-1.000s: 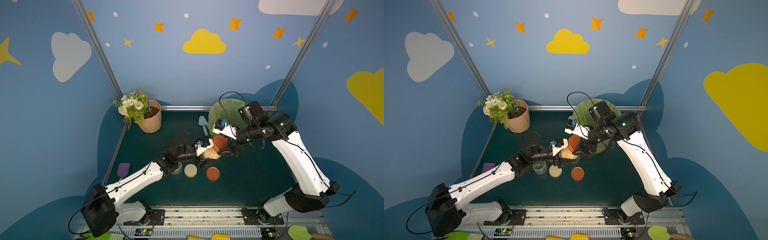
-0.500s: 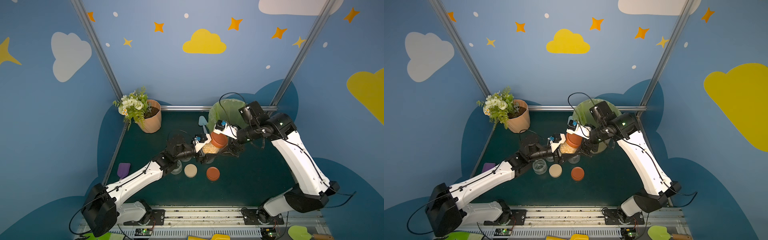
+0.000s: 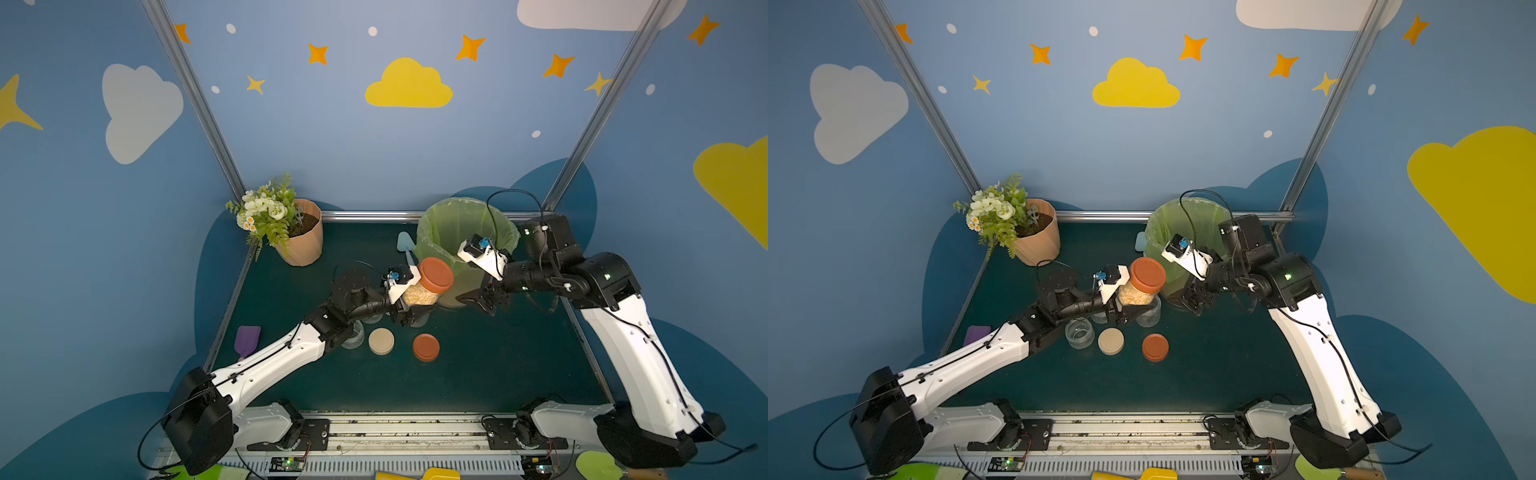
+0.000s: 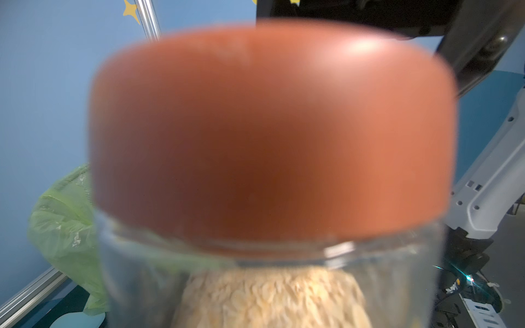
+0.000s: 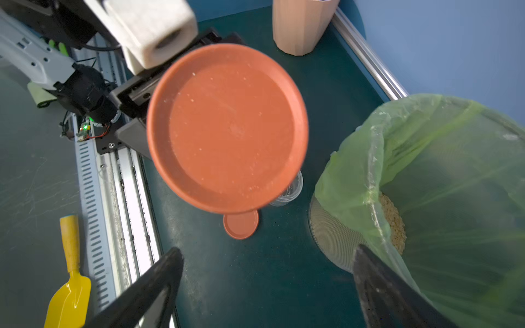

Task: Empty expired oatmeal from jars
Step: Unscrew the lid from the jar.

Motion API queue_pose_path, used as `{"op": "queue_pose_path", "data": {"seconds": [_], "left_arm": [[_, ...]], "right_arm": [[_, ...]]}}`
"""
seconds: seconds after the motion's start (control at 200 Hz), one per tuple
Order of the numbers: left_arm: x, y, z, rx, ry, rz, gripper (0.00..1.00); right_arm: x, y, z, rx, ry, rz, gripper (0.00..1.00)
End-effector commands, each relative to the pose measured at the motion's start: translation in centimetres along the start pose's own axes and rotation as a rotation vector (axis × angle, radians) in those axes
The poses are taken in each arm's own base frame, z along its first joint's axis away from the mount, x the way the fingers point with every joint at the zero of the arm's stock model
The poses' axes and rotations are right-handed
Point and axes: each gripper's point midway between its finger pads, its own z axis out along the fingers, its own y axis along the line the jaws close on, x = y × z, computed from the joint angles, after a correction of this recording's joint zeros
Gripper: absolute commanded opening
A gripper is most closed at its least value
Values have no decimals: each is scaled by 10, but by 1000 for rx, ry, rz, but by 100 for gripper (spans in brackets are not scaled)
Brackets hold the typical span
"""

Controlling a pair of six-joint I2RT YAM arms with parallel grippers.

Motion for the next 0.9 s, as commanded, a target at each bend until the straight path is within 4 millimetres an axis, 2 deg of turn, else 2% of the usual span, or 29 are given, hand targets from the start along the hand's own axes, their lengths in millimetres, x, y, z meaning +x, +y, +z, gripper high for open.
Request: {"op": "queue_pose_path", "data": {"seconds": [0.0,0.08,0.155,0.26,0.395,0.496,0.656,0.896], "left_arm": [[-45,12,-13,-92,-139,102,3],[-44,24,-14,-178,-135,129,3],[-42,34,-14,-244,-123,170,3],[-41,43,-12,-299,-104,228,3],[-40,46,-9,-348,-70,310,3],[-38,45,-5,-364,-50,354,3],[-32,49,0,-387,-22,384,3],[-34,44,4,-372,-26,398,3]], "right_arm": [[-15,-19,-17,104,-106,251,93],[-19,-24,-26,125,-155,459,93],[-26,-23,-27,92,-207,623,93],[-25,-28,-16,64,-202,866,93],[-27,-29,0,6,-197,1049,93],[-37,-25,6,-38,-198,1077,93],[-41,-19,19,-39,-148,1049,93],[-30,-11,45,-40,-37,1024,93]]}}
